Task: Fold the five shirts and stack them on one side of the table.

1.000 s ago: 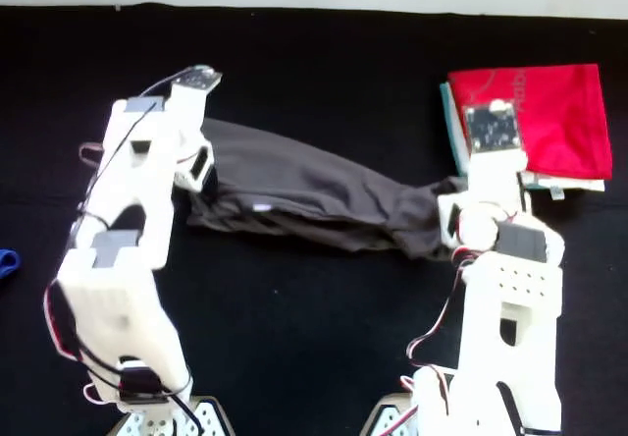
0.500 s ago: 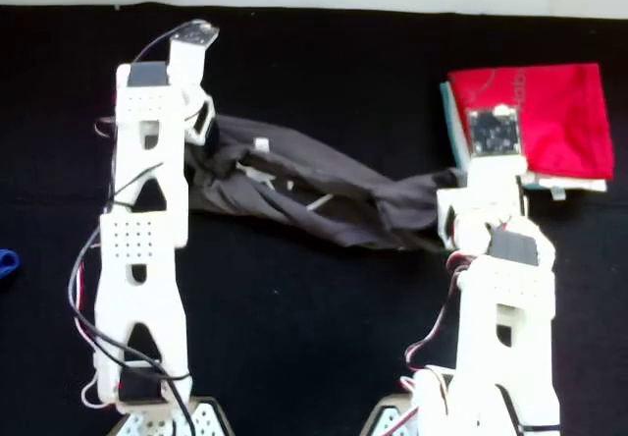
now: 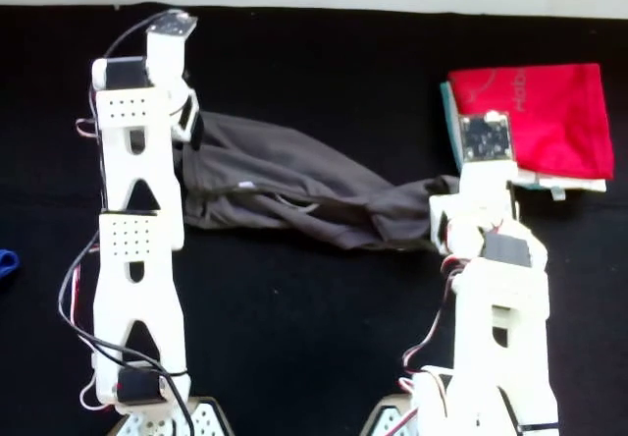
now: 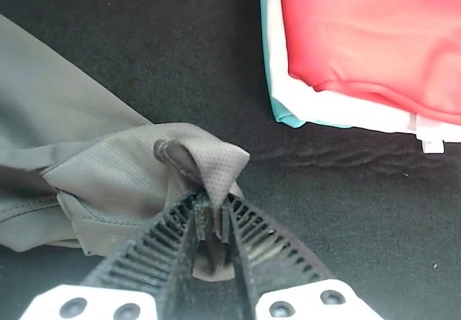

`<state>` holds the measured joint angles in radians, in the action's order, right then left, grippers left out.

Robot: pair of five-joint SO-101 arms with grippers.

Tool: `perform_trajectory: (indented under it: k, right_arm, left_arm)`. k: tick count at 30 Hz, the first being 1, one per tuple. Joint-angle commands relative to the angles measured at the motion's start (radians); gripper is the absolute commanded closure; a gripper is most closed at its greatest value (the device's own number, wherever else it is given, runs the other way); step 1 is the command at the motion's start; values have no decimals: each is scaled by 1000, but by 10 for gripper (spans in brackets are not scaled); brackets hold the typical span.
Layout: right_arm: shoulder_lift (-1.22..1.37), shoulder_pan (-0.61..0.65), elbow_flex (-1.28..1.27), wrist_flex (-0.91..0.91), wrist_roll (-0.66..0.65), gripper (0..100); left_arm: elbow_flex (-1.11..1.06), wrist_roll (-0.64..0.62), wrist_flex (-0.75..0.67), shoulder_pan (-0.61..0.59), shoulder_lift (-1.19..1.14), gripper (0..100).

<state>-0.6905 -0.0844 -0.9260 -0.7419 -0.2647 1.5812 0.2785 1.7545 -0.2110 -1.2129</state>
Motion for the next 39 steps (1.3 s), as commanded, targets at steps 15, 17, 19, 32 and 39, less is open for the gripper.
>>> perform_trajectory:
  k: [15, 17, 19, 32, 39]
  right_arm:
    - [-18, 12, 7, 18, 5, 992]
    - [-18, 12, 7, 18, 5, 992]
    - [-18, 12, 5, 18, 5, 992]
    - [-18, 12, 5, 18, 3, 992]
    - [-24, 12, -2, 16, 3, 992]
  left_arm:
    - [-1043, 21, -141, 28, 670, 818]
    - [-1070, -29, -196, 31, 668, 818]
    - [-1087, -52, -249, 39, 668, 818]
    - [-1228, -58, -434, 136, 667, 817]
    - [-1265, -58, -514, 136, 667, 822]
